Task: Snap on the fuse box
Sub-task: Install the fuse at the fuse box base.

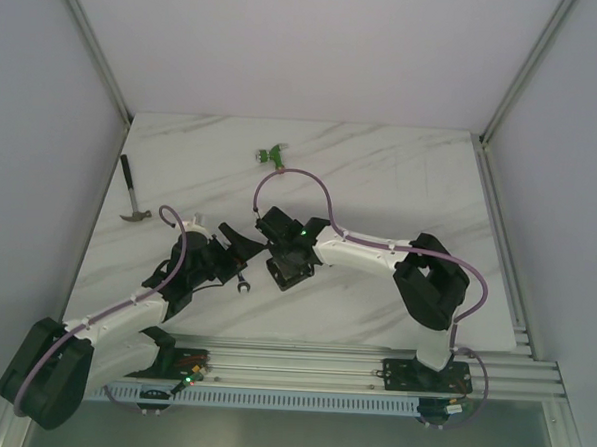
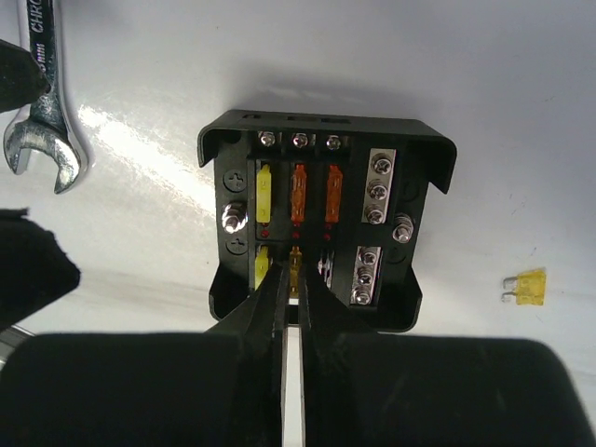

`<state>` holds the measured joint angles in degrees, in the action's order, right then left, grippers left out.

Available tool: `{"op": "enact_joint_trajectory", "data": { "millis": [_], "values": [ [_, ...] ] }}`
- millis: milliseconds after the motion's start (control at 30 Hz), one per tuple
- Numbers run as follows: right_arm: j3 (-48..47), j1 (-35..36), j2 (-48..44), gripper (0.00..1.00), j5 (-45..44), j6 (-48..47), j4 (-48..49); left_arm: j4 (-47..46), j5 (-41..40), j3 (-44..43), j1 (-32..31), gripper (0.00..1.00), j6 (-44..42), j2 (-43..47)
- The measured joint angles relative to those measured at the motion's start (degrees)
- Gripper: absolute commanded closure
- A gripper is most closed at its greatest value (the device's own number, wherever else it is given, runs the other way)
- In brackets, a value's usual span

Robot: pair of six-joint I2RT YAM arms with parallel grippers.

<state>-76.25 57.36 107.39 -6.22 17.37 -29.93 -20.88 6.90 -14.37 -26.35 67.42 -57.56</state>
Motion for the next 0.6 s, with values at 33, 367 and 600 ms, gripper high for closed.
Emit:
{"op": "enact_joint_trajectory", "data": {
  "millis": [33, 367, 600],
  "values": [
    [0.00, 0.02, 0.00, 1.00, 0.20, 0.04, 0.00, 0.02, 0.00, 0.00, 0.00, 0.00, 0.00, 0.00],
    [5.11, 0.00, -2.67, 1.00, 0.20, 0.83, 4.63, 0.07, 0.24, 0.00, 0.00, 0.00, 0.00, 0.00],
    [11.04, 0.00, -5.31, 1.00, 0.13, 1.22, 10.95, 0.17, 0.24, 0.00, 0.00, 0.00, 0.00, 0.00]
  ]
}}
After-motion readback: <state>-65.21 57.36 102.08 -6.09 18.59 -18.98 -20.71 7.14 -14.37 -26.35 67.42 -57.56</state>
